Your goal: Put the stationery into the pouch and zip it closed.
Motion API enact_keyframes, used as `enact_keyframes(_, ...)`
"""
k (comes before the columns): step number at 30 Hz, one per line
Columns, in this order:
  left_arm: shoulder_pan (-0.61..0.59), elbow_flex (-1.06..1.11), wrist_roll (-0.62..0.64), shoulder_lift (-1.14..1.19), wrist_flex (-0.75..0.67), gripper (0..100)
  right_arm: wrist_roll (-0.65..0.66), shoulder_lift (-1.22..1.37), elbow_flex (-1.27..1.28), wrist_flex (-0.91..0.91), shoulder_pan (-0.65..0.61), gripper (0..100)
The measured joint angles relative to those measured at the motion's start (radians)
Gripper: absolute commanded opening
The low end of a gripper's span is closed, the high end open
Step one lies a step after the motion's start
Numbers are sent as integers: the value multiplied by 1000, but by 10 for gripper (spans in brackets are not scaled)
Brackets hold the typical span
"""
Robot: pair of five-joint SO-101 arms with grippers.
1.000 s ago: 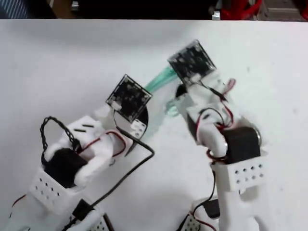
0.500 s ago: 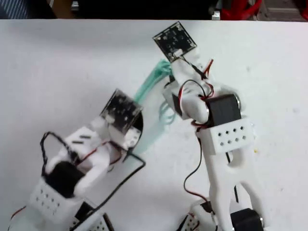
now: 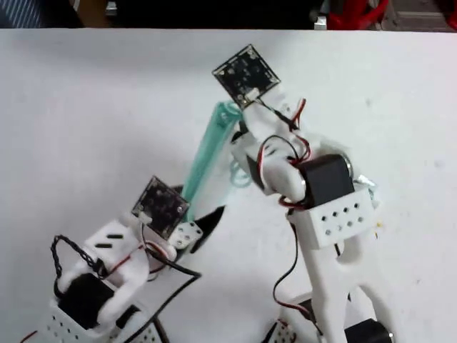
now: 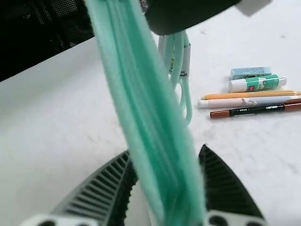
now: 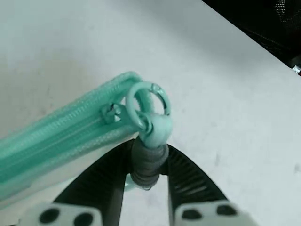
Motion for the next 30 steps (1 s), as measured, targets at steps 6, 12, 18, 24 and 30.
enact_keyframes(6,-28,115,118,5,-121,197,0,0,0,0,74,17)
enact_keyframes(12,-46,207,153,11,-270,24,-2,0,2,0,94,17)
enact_keyframes(18,-43,210,155,9,-276,22,0,0,2,0,58,17)
enact_keyframes(24,-46,210,155,9,-276,22,-2,0,-18,0,-49,17)
enact_keyframes(30,-46,213,157,9,-276,22,-3,0,-20,75,-140,17)
